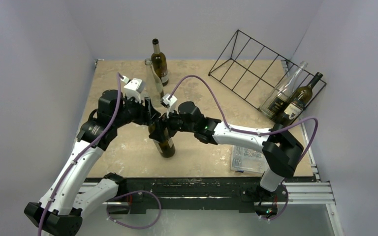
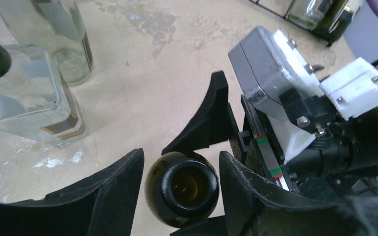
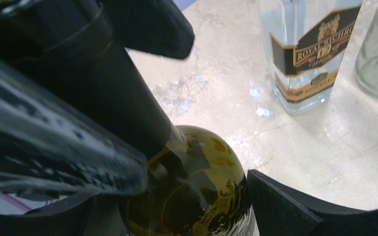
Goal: Put the wine bottle on the wine rack
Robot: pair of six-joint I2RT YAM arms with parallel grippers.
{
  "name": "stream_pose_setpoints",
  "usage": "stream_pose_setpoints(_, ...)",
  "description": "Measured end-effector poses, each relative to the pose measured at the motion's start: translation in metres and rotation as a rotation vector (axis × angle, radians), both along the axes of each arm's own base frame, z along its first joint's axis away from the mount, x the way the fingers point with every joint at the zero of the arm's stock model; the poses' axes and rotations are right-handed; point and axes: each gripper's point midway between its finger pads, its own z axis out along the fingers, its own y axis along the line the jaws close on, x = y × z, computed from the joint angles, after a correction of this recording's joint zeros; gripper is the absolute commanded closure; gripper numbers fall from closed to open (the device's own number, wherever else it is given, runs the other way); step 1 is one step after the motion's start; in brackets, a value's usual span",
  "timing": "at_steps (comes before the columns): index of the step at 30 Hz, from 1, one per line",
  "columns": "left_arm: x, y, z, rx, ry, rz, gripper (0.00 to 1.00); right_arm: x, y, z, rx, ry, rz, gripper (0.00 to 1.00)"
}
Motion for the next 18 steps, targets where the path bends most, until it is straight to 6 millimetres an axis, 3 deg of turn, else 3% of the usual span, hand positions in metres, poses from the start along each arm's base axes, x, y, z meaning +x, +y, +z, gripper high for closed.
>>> stream_pose_setpoints(5, 0.006, 0.004, 0.005, -0.001, -0.020, 0.033, 0.26, -0.001, -0.003, -0.001, 0.010, 0.009, 0.000, 1.00)
stream_pose_setpoints(18, 0.002, 0.007, 0.018, -0.019, -0.071, 0.045, 0.20, 0.006, -0.015, 0.000, 0.034, 0.047, -0.053, 1.00)
